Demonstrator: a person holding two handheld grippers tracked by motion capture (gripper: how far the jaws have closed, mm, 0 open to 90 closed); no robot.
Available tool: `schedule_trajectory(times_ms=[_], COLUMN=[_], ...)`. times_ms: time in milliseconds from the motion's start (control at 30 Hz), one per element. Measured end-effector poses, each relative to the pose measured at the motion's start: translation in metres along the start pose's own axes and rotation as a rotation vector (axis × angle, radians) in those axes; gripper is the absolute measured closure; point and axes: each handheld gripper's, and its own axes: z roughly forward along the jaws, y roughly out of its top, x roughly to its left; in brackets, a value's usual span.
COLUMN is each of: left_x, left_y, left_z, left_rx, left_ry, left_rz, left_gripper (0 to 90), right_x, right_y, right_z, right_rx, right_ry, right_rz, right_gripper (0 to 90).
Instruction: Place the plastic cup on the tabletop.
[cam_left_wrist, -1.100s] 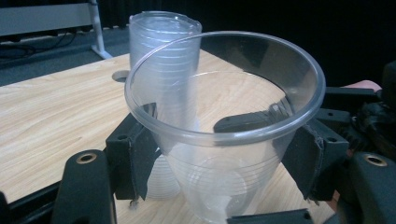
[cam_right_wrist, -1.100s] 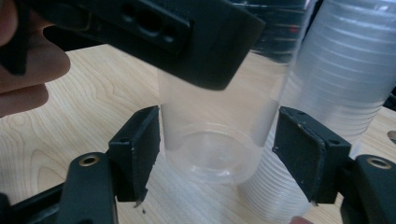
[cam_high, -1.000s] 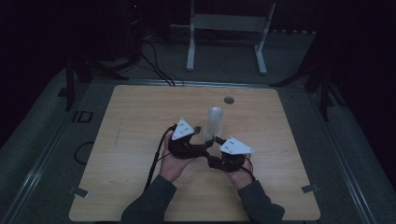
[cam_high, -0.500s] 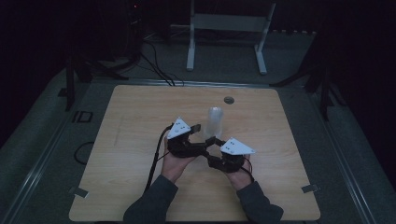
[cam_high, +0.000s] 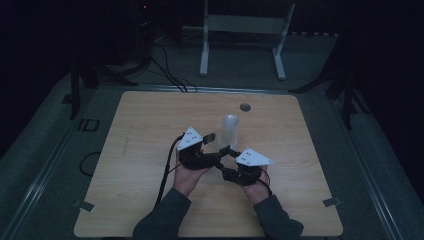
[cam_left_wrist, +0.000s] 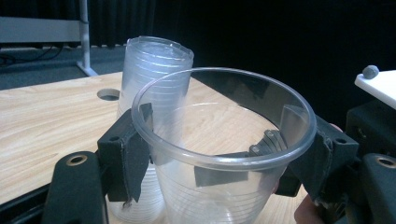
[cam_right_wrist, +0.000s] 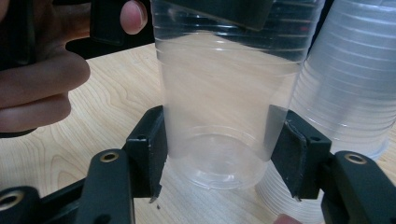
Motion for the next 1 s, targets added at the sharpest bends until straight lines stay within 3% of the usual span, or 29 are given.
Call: schedule_trajectory(times_ms=[333, 1000], left_x=[-0.001, 0.003], left_y=[-0.001, -0.009], left_z=[-0.003, -0.013], left_rx=[0.007, 0.015], left_ry=[0.046, 0.158], left_rz=[0.051, 0.121], left_gripper=[28.5, 28.6], right_x=[-0.002, -0.013], right_y=[0.002, -0.001], right_z=[-0.005, -0.021], right_rx=[-0.001, 0.008], right_ry=[-0.004, -0.038], right_rz=[0.002, 0.001], right_gripper=[30.9, 29.8])
